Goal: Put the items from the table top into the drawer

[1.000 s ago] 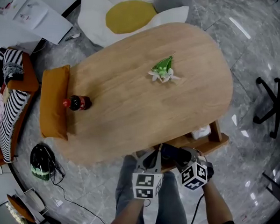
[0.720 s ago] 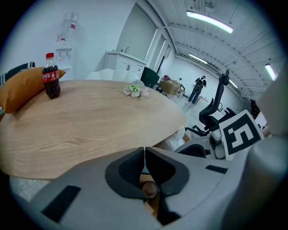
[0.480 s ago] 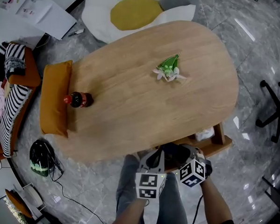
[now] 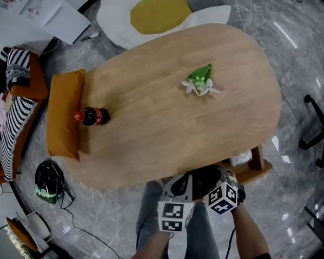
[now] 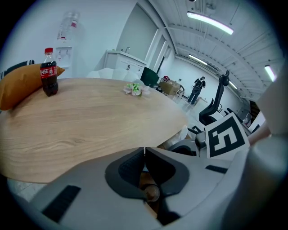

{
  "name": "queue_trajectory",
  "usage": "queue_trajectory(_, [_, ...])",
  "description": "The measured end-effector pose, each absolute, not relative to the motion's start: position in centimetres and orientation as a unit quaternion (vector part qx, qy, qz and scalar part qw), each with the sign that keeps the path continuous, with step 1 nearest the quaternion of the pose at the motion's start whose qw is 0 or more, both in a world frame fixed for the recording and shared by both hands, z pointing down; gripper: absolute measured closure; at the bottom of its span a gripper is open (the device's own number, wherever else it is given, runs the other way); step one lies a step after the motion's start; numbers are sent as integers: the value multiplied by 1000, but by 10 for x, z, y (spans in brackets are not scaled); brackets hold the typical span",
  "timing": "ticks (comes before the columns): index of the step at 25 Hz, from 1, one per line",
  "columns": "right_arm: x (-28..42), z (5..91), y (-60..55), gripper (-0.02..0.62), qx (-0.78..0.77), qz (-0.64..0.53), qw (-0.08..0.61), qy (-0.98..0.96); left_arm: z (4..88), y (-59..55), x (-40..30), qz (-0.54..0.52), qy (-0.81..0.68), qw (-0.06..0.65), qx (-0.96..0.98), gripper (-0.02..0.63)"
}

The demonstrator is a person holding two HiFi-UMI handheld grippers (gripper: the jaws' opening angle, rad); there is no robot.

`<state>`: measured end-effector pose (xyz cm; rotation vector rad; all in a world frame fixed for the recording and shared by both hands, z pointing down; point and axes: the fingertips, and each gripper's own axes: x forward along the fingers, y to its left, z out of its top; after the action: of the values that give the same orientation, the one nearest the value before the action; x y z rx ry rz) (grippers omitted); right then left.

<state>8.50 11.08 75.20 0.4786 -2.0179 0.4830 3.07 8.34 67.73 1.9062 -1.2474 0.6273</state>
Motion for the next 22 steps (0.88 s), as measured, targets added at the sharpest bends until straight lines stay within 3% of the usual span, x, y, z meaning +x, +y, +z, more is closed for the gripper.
queue_trajectory(22, [84, 785, 104, 394, 222, 207, 508, -806, 687, 79, 25, 252, -486, 388, 742, 589])
